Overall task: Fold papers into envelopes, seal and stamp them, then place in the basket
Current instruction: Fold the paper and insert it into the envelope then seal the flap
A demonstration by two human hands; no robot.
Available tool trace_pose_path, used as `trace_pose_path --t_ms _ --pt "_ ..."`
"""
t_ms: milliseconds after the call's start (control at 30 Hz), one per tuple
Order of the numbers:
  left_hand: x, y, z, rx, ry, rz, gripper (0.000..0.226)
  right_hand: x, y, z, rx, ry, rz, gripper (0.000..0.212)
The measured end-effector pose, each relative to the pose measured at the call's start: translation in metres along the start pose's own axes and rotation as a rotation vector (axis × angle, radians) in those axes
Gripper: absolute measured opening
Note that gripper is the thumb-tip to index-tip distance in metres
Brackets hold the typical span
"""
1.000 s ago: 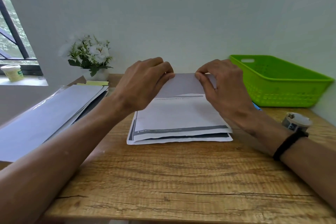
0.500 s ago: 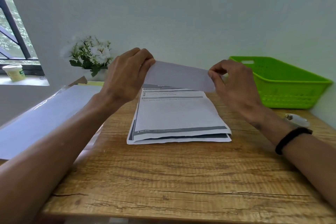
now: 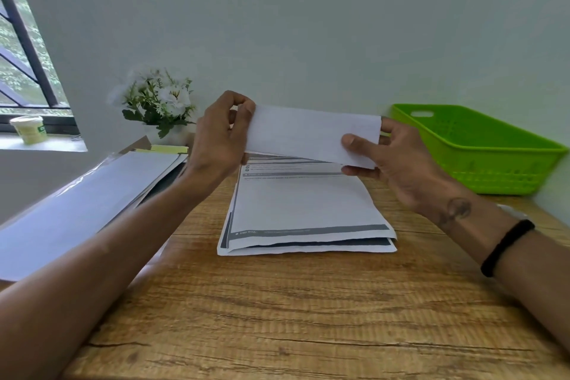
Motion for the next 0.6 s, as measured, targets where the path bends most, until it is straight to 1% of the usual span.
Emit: trace_pose_path --t_ms 133,233,300,367,400,467,533,600 --pt "0.003 0.0 0.0 -0.014 0.079 0.005 0.021 0.004 0.005 -0.004 -0.007 -0.005 -0.088 0.017" --pt "0.008 0.0 0.003 0.019 0.129 0.007 0.021 0.012 0.01 -0.008 -0.026 -0.022 -0.18 0.02" --pt "0.017 0.003 0.002 0.046 0.244 -0.013 0.022 0.019 0.014 -0.011 -0.038 -0.049 -0.237 0.023" --pt "0.03 0.008 0.005 0.109 0.438 0.004 0.022 0.025 0.017 -0.013 -0.054 -0.08 -0.277 0.025" --pt "0.038 0.01 0.008 0.15 0.519 0.032 0.023 0.027 0.018 -0.014 -0.061 -0.099 -0.29 0.026" --pt "0.052 0.014 0.016 0.252 0.626 0.14 0.031 0.027 0.02 -0.016 -0.08 -0.136 -0.301 0.027" --pt "0.069 0.015 0.023 0.366 0.72 0.294 0.041 0.025 0.022 -0.02 -0.091 -0.198 -0.315 0.034" --pt "0.083 0.012 0.033 0.544 0.798 0.456 0.058 0.024 0.025 -0.025 -0.072 -0.354 -0.354 0.045"
Point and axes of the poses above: each hand's wrist, its own y-axis towards the middle knuckle, its own x-axis out of the back of the hand, z = x × y, the point moved 2 cm from there along y, towards the middle knuckle, and after that the axes turned 15 degrees about -x, right-handed, at the moved point
